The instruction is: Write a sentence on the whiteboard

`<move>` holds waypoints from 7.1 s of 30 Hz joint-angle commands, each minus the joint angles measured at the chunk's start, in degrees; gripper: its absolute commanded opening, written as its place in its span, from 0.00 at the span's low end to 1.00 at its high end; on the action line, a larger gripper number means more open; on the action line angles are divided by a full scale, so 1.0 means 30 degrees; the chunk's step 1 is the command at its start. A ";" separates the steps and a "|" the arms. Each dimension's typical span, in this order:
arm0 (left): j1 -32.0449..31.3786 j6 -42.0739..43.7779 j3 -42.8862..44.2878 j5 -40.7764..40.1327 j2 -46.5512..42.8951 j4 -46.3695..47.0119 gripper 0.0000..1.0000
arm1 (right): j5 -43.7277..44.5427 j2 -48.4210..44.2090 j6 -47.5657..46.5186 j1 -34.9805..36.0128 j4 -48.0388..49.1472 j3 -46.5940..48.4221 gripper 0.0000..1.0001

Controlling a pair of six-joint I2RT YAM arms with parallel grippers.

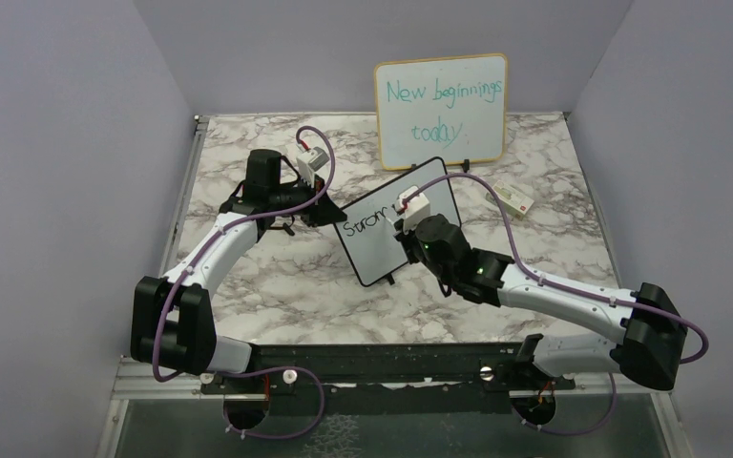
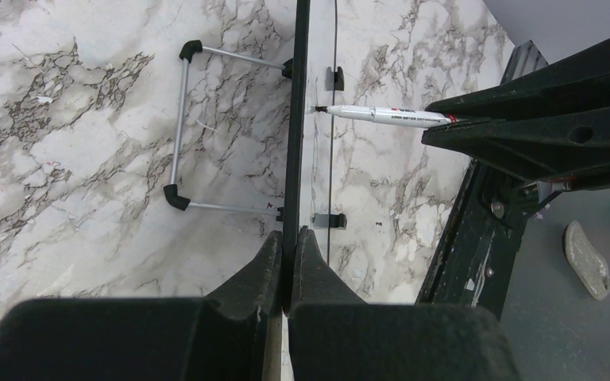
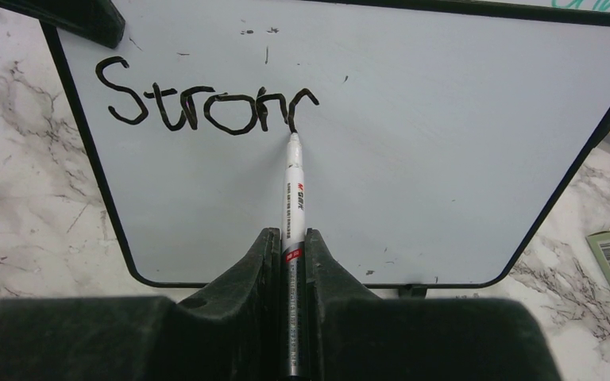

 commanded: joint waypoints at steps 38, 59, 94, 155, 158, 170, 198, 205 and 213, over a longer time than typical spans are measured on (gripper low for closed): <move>-0.0511 0.1479 -0.0653 -0.2295 0.1002 -0.2215 0.00 | 0.1511 0.0399 -0.0556 -0.0069 0.1814 0.0635 0.01; -0.0511 0.1487 -0.0653 -0.2383 0.0960 -0.2215 0.00 | 0.0348 0.0283 0.0414 -0.0077 -0.1400 0.0330 0.01; -0.0511 0.1658 -0.0571 -0.2705 0.0976 -0.2418 0.00 | -0.1633 -0.1021 0.0231 -0.0092 -0.0056 0.0542 0.00; -0.0511 0.1689 -0.0389 -0.3027 0.1202 -0.2742 0.00 | -0.3768 -0.1927 -0.0117 -0.4284 0.1990 -0.0627 0.00; -0.0511 0.1663 -0.0386 -0.3027 0.1209 -0.2742 0.00 | -0.3754 -0.1929 -0.0135 -0.4284 0.2109 -0.0545 0.00; -0.0511 0.1716 -0.0389 -0.2998 0.1192 -0.2771 0.00 | -0.3806 -0.1469 -0.0118 -0.4284 0.1968 -0.0349 0.00; -0.0511 0.1721 -0.0419 -0.3137 0.1104 -0.2801 0.00 | -0.4982 -0.1125 -0.0020 -0.4284 0.1519 -0.0038 0.00; -0.0511 0.1722 -0.0389 -0.3163 0.1148 -0.2830 0.00 | -0.4511 -0.1335 0.0115 -0.4284 0.0821 -0.0171 0.00; -0.0511 0.1736 -0.0389 -0.3199 0.1134 -0.2830 0.00 | -0.4127 -0.1366 0.0197 -0.4284 0.0431 -0.0231 0.00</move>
